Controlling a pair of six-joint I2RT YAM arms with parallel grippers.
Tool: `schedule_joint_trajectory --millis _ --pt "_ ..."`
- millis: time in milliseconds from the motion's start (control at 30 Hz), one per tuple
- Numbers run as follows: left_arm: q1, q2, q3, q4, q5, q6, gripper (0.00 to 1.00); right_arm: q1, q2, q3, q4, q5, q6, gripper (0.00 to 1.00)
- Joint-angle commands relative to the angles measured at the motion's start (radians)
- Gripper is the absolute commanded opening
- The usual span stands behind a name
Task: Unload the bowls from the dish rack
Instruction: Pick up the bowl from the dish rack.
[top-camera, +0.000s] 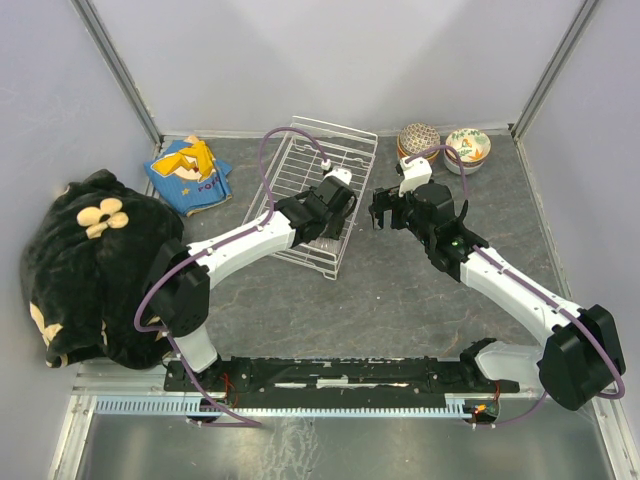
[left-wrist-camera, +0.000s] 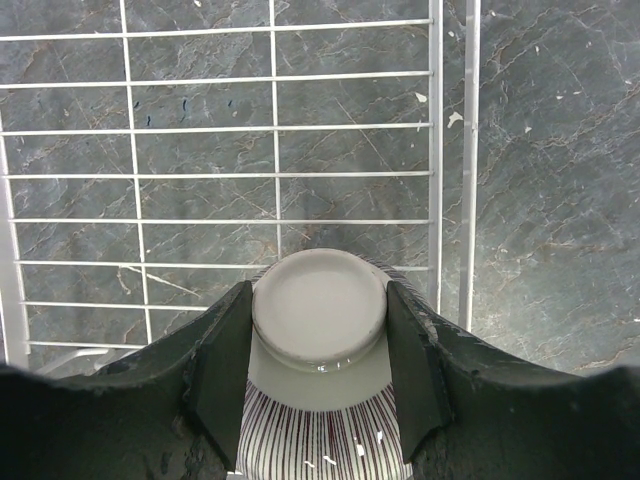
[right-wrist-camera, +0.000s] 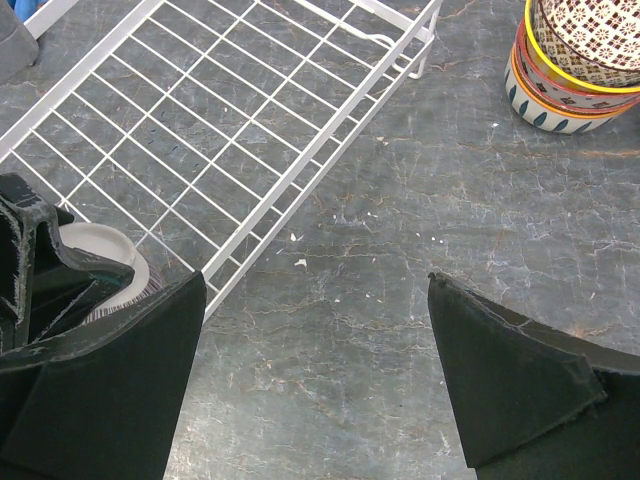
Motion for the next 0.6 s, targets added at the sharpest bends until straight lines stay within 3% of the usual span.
schedule_joint_trajectory --millis 0,567 --pt "0.012 -0.006 0.056 0.06 -0.017 0.026 0.3 -0.005 -0.002 0.003 0.05 -0.012 0.007 1.0" --pt "0.024 -0.007 0.056 0.066 -0.01 0.03 0.3 -0.007 0.004 0.006 0.052 -0.015 0.008 1.0"
